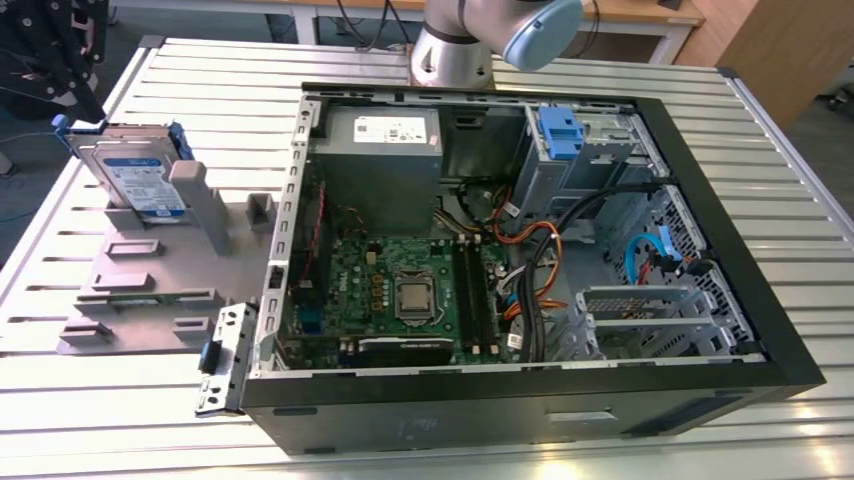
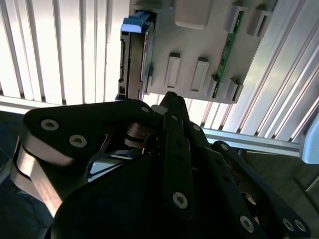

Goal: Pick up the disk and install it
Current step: 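Pick up the disk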

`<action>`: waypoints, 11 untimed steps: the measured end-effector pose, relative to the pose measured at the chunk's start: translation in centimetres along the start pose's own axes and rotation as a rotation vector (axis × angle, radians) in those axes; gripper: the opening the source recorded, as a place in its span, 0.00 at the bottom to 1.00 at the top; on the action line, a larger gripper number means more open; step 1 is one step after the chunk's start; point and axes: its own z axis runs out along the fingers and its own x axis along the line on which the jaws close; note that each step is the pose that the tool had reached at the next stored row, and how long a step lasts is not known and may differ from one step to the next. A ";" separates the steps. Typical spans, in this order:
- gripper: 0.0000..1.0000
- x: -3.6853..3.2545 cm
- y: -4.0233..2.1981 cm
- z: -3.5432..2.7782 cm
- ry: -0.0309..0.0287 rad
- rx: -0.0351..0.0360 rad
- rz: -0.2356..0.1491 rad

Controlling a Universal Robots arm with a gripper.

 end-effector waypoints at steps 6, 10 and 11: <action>0.11 0.00 0.00 0.00 0.0006 -0.0002 -0.013; 0.11 0.00 0.00 0.00 0.0009 -0.0002 -0.020; 0.11 0.00 0.00 0.00 0.0010 -0.0002 -0.022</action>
